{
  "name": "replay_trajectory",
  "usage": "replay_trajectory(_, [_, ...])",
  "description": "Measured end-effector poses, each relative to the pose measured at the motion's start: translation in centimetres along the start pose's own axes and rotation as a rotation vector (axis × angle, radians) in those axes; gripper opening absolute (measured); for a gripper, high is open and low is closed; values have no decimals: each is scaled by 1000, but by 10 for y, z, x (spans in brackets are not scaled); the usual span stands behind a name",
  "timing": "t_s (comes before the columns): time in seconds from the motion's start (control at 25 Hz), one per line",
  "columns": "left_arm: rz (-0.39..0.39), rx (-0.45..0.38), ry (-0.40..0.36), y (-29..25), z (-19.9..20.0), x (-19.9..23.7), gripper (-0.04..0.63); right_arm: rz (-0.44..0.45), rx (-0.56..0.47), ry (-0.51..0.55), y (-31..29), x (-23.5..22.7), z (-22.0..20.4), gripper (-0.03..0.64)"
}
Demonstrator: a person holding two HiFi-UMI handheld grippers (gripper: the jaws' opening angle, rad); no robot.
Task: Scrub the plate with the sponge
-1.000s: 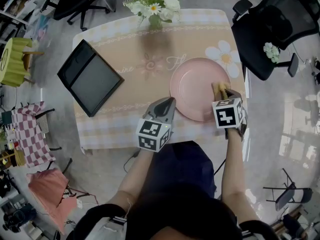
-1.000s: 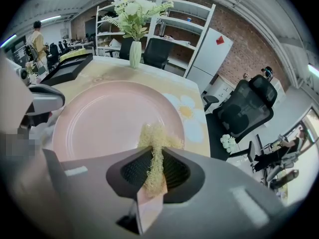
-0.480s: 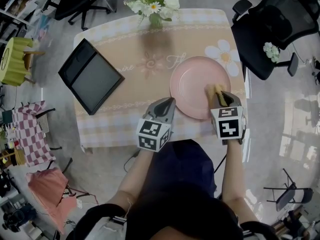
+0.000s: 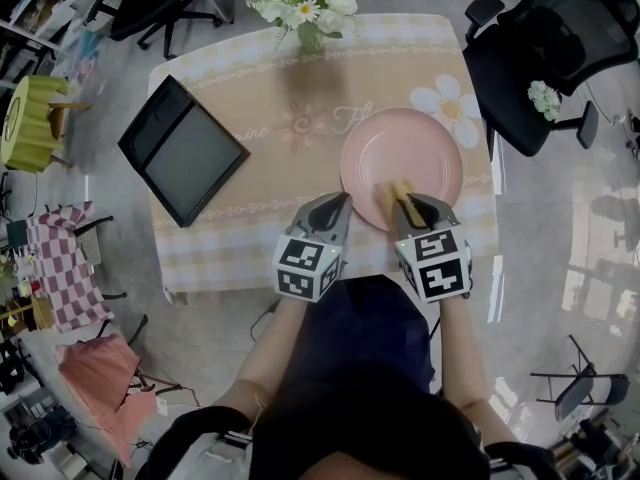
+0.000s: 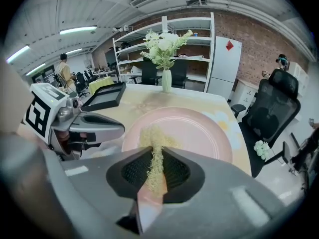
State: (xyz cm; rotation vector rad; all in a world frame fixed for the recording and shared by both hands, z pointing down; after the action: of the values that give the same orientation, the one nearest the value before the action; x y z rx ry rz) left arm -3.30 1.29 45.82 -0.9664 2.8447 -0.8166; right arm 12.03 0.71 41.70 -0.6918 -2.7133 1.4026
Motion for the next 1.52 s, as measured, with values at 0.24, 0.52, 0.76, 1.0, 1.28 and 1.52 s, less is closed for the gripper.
replay_trajectory(0.24, [1, 2, -3, 2, 0, -1, 15, 36, 10, -15, -18, 17, -2, 52])
replay_trajectory(0.52, [2, 7, -2, 2, -3, -1, 15, 39, 37, -17, -35, 27, -7, 52])
replay_trajectory(0.76, [-2, 5, -2, 2, -3, -2, 15, 20, 65, 14, -42, 26, -11, 52])
replay_trajectory(1.0, [0, 7, -4, 2, -3, -1, 15, 0, 70, 8, -40, 17, -15, 52])
replay_trajectory(1.28, [-7, 9, -4, 1, -2, -2, 15, -26, 70, 4, -37, 10, -17, 52])
replay_trajectory(1.52, [-8, 9, -6, 0, -2, -1, 15, -50, 67, -22, -35, -1, -19, 52])
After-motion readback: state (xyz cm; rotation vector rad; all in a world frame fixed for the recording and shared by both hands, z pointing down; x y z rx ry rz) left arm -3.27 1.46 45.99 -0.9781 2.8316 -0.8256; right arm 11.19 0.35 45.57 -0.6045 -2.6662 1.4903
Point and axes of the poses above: the fingertips, and each gripper's own axes: y backward along the fingers, x to its left, z out of its top, the point moved 7 cm from there along y, backward along the fingers, and after that the axes turned 13 degrees about -y, right-handed, at the moved point
